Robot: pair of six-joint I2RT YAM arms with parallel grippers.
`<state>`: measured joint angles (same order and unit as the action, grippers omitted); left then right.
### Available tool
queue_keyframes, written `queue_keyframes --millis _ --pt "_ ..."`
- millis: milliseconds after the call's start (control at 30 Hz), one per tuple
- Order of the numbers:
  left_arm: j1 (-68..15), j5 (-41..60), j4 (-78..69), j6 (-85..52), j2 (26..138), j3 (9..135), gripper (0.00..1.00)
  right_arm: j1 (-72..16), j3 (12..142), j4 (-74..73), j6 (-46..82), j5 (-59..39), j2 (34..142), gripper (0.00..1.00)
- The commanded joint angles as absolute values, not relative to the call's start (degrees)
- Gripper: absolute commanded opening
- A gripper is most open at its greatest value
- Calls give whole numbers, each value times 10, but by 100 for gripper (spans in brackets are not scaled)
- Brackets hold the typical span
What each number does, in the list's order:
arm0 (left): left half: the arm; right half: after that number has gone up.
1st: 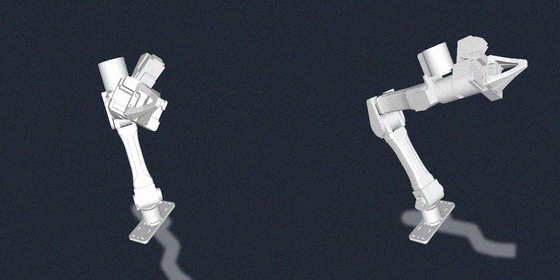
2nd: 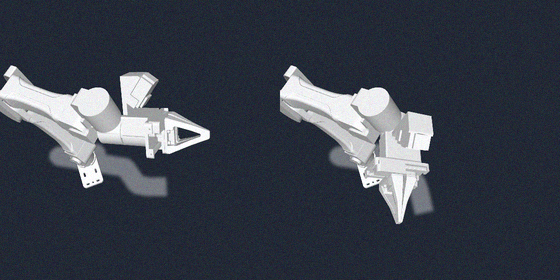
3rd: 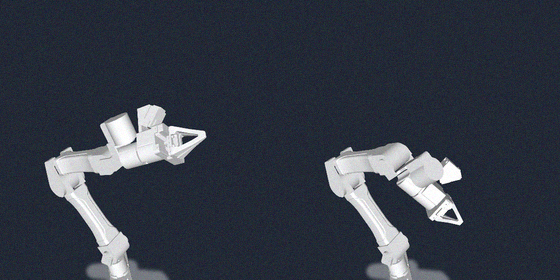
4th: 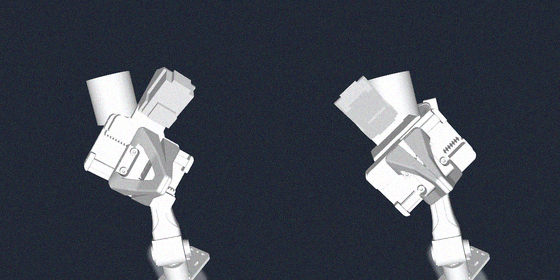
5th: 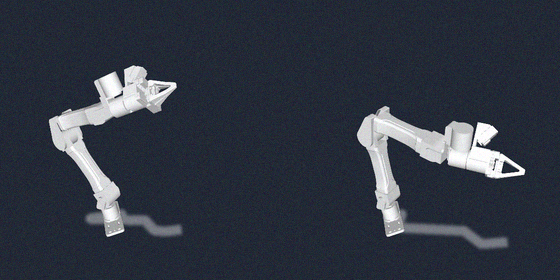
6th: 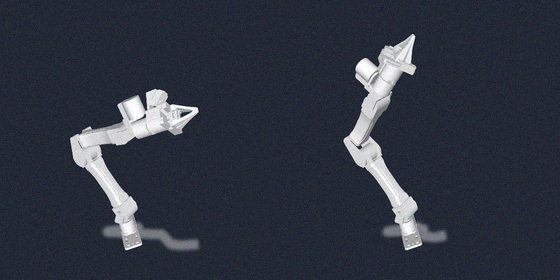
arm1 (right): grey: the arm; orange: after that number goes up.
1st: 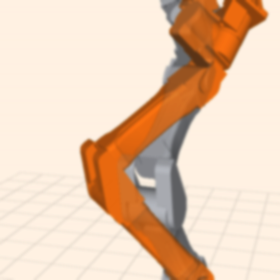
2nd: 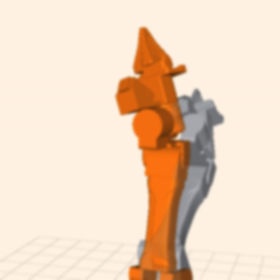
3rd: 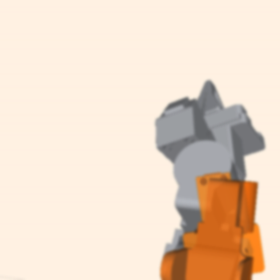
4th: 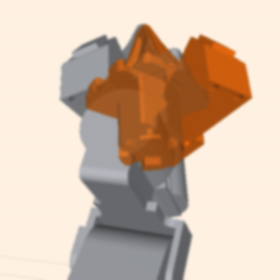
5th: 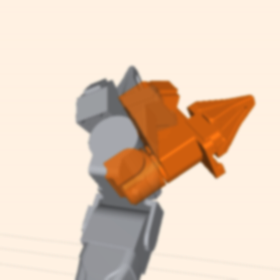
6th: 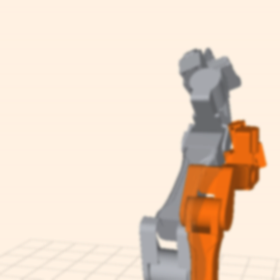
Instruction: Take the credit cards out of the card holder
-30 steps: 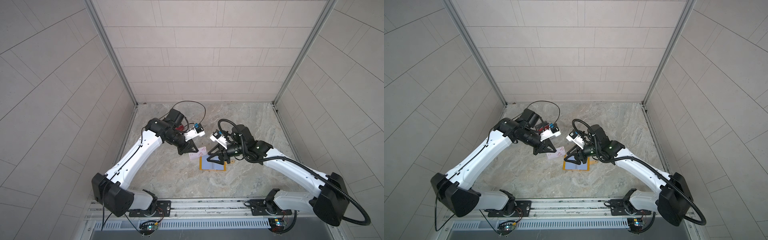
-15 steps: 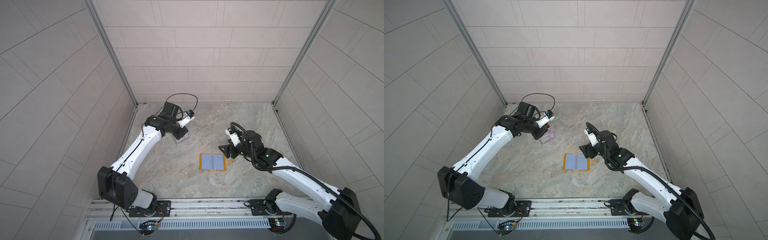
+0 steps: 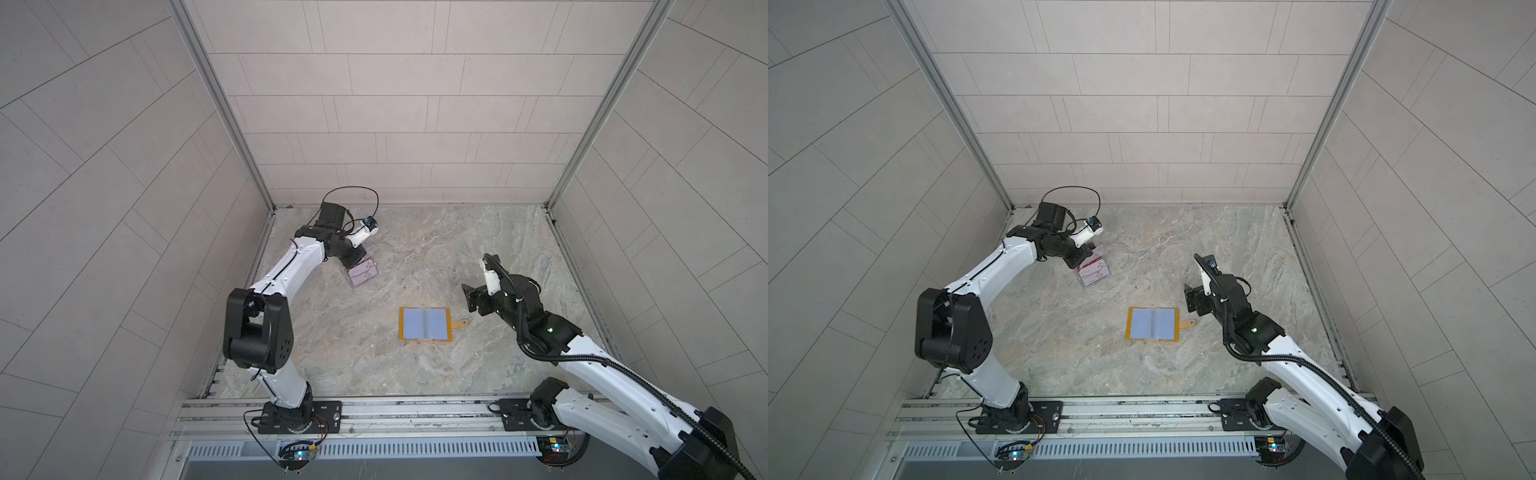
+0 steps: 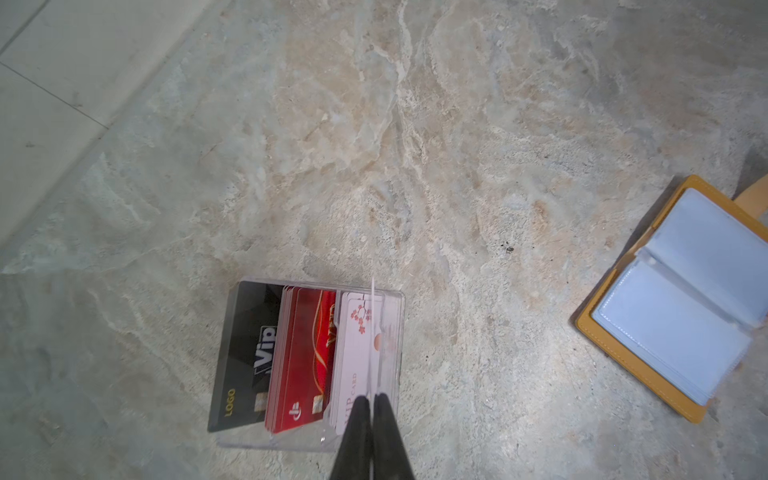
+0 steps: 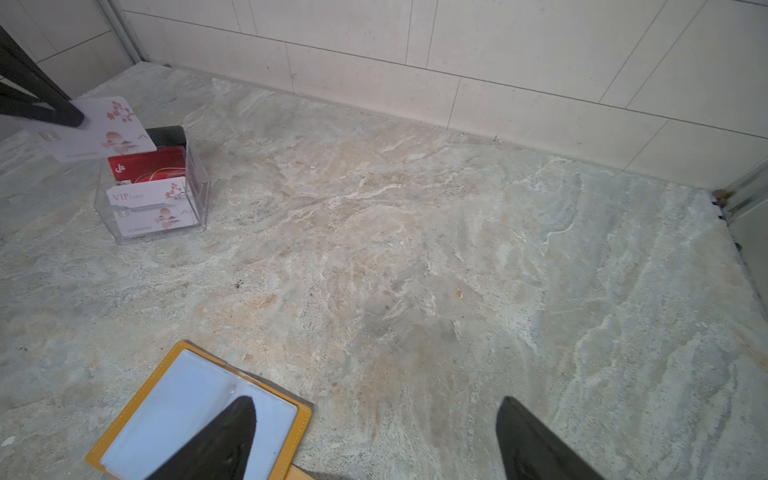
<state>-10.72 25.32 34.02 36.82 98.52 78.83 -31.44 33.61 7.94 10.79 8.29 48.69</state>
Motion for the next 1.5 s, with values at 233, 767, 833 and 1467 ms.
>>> queue_keyframes --millis 233,767,833,1467 --pt "-76 303 317 399 1037 804 0 -306 299 67 117 150 405 95" --pt "-75 298 354 386 1080 816 2 -303 297 67 118 137 410 95" --pt "-75 292 362 380 1081 814 3 -304 299 67 117 137 411 95" --pt "-60 290 292 356 1024 745 3 -303 299 69 118 129 414 95"
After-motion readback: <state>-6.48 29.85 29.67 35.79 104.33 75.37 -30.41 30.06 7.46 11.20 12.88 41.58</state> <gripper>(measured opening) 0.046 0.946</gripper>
